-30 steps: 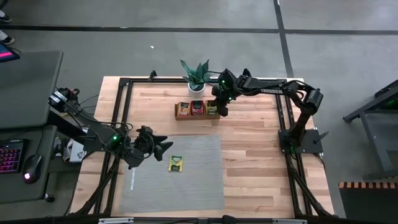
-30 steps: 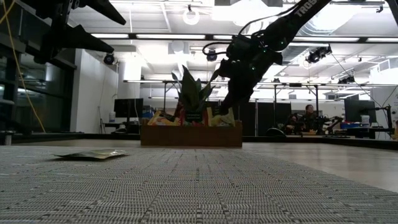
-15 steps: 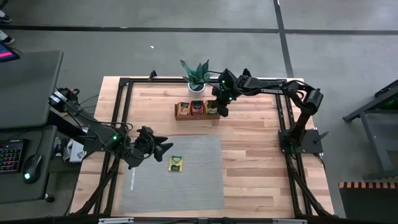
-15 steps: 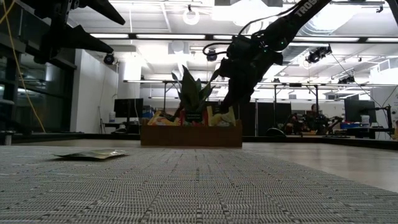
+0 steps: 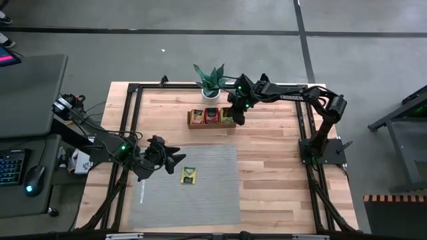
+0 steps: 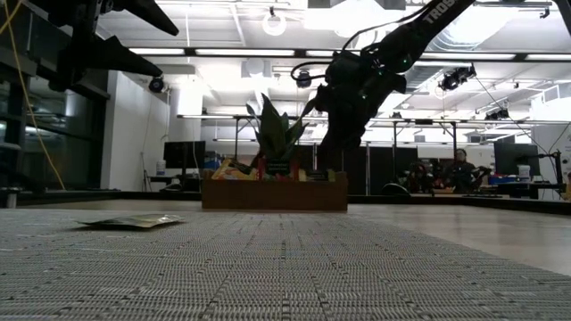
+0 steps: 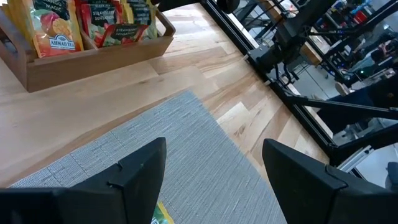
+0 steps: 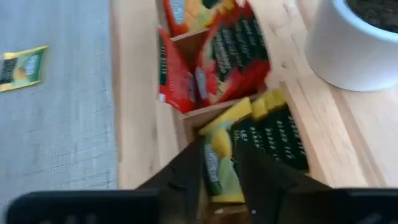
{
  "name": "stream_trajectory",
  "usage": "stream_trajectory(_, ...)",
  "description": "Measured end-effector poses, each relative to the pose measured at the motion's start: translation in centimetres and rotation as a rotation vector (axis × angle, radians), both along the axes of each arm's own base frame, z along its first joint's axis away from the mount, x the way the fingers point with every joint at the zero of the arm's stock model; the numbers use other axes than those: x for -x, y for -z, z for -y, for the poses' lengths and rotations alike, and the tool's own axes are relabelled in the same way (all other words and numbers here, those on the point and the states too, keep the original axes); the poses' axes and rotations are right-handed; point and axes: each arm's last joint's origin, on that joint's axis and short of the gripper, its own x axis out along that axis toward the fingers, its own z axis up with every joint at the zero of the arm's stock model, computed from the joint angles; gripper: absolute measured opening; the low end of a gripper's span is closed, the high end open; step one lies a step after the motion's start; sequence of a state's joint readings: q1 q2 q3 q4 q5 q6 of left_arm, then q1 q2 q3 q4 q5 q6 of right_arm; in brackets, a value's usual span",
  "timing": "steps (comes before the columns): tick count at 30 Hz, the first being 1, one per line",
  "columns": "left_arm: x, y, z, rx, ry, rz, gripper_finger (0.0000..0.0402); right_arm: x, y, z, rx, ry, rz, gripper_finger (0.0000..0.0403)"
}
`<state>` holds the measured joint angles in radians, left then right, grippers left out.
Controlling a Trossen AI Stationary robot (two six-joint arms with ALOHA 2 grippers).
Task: Pick & Place Tea
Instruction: Put the yellow tea bag into the right section of the wooden organizer
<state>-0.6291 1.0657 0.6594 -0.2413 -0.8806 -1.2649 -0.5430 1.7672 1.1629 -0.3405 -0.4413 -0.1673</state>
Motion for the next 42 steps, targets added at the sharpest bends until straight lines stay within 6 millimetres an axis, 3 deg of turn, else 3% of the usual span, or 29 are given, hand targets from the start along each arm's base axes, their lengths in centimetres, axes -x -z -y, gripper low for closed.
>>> stream_trajectory(9,0.0,0.0,0.0,-0.001,0.001,0.0,0.0264,0.3,-0.6,0.1,0.065,0.055,-0.023,0.0189)
stream_trajectory(18,0.0,0.1,0.1,0.014,0.039,-0.027,0.0264,1.2,-4.3,-1.3,0.098,0.043,0.062,0.0204)
stream_trajectory(23,0.1,0.4,0.2,0.049,0.097,-0.066,0.0264,0.4,-5.4,-4.6,0.039,-0.08,0.101,0.0204)
stream_trajectory(31,-0.4,1.9,1.0,0.119,0.177,-0.178,0.0264,-1.7,-5.8,-12.0,-0.019,-0.265,0.118,0.0204)
stream_trajectory(37,-1.6,4.7,2.1,0.22,0.149,-0.288,0.0264,-3.0,-6.3,-16.6,0.034,-0.22,0.164,0.0204)
stream_trajectory(42,-2.7,6.9,3.1,0.291,0.143,-0.338,0.0264,-3.6,-5.9,-19.1,0.043,-0.181,0.175,0.0204)
